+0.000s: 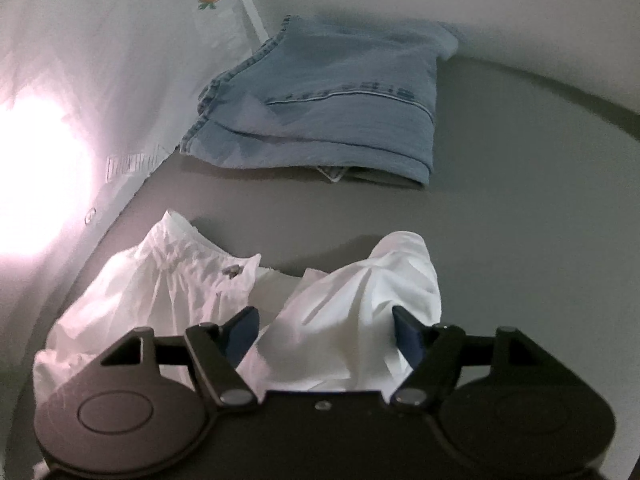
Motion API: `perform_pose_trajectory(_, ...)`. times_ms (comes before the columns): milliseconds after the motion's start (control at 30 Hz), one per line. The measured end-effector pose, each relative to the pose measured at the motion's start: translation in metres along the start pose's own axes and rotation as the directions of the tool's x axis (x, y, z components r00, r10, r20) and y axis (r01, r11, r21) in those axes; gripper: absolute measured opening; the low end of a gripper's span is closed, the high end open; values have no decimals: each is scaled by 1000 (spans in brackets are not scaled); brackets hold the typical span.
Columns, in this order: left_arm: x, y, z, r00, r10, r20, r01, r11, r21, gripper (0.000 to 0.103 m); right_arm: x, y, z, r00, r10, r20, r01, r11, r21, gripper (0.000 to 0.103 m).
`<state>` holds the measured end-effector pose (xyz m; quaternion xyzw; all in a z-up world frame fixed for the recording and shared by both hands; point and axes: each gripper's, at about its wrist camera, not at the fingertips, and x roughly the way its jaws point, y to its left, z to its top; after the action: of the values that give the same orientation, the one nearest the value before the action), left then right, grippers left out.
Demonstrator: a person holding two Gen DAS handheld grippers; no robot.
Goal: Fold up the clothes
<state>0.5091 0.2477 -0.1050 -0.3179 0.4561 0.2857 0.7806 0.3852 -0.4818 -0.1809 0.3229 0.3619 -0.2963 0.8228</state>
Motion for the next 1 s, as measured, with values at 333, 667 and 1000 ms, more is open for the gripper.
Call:
perform_pose_trajectory(333,-169,3,12,877,-397,272,415,910,-9,2,-11,-22,4,996,92,14,-93,992,81,54)
perform_pose_trajectory(667,-276,140,-68,759,-469,451,537,843,-26,2,-25,-62,-6,990,144,-11,-142,985,97,47)
perform_pose_trajectory(1000,-212,288,-176,968,-119,222,192,919,-345,2,-2,-74,-17,981,110,-158,-106,994,32,67)
